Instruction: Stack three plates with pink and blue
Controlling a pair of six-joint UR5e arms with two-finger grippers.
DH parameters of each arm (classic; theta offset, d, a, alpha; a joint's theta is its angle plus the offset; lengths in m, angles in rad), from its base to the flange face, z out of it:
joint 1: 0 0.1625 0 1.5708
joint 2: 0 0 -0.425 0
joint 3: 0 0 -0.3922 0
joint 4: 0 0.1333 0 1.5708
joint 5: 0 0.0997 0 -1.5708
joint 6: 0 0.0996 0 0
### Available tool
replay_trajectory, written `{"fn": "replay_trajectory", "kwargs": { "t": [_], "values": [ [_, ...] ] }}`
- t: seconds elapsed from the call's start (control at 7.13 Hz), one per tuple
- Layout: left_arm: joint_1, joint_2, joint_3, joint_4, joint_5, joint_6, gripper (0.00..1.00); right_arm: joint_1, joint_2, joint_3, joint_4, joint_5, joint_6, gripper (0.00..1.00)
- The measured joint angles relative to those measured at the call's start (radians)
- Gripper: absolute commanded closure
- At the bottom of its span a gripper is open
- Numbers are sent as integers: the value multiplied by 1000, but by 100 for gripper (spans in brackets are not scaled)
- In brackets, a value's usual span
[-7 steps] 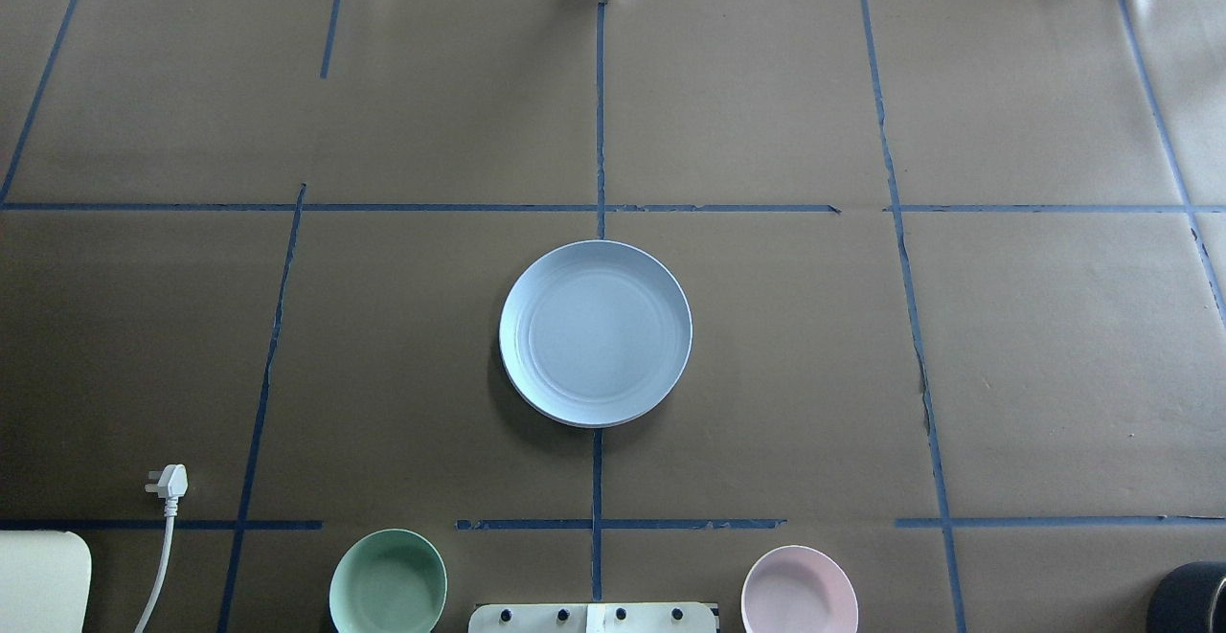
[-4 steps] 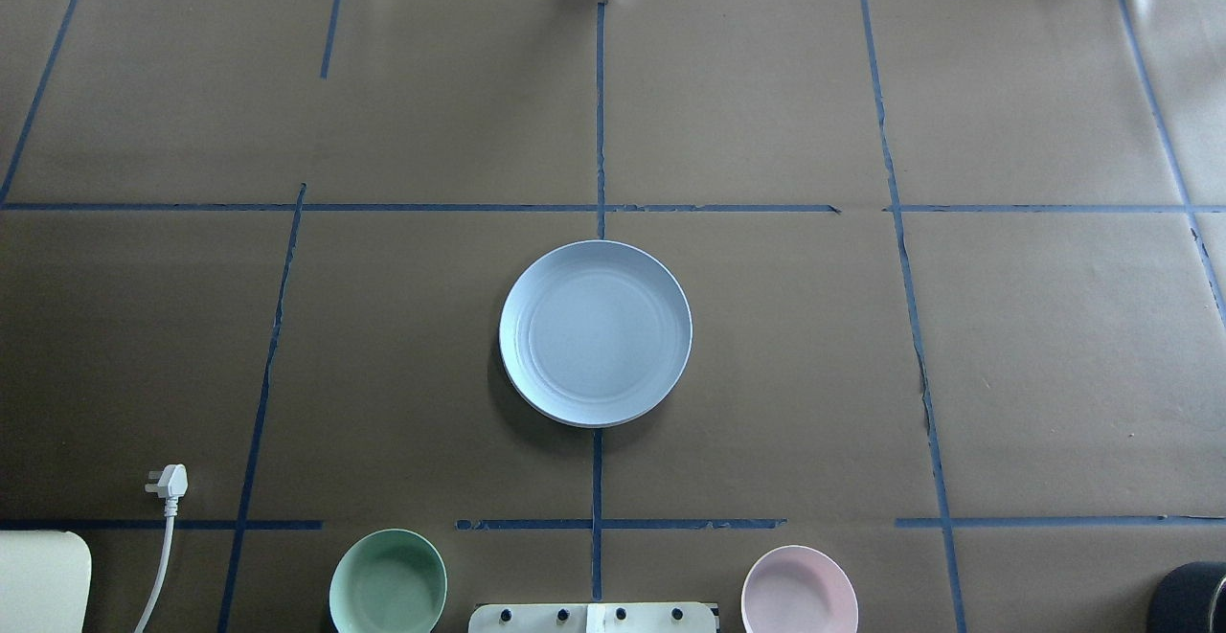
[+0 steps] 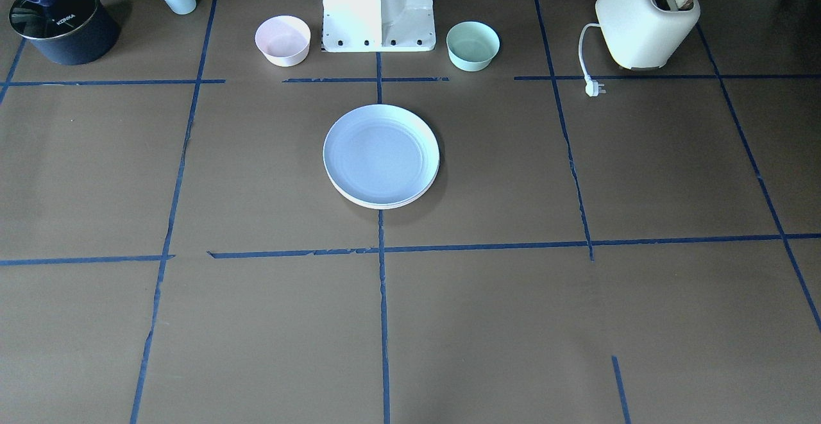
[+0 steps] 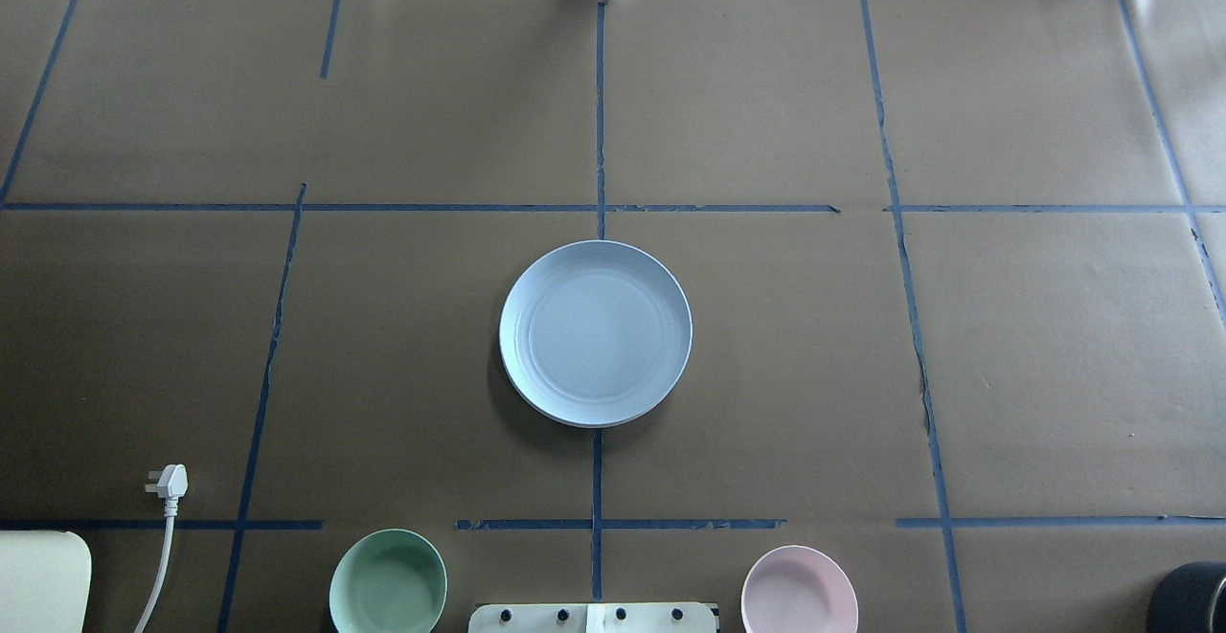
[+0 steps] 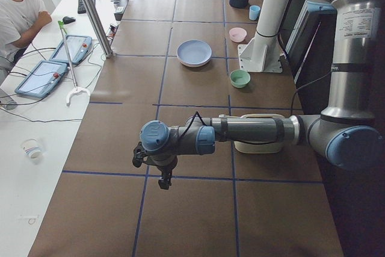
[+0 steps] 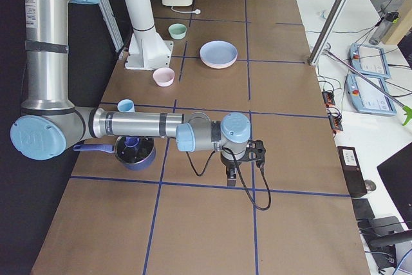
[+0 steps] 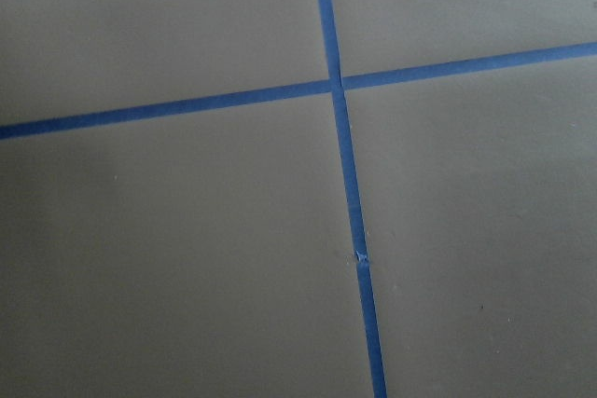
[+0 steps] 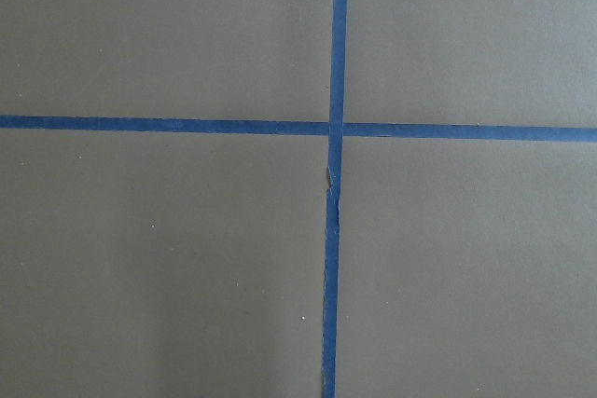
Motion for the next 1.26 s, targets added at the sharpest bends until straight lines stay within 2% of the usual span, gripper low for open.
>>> {"fn": "replay_trajectory", "kwargs": {
  "t": [0.56,1.26],
  "values": [
    [3,-28,-15,65,31,1,0,0,-4,3,0,7,2,0],
    [0,-32,-20,58,38,2,0,-1,6,-6,3,0,-2,0]
  ]
}}
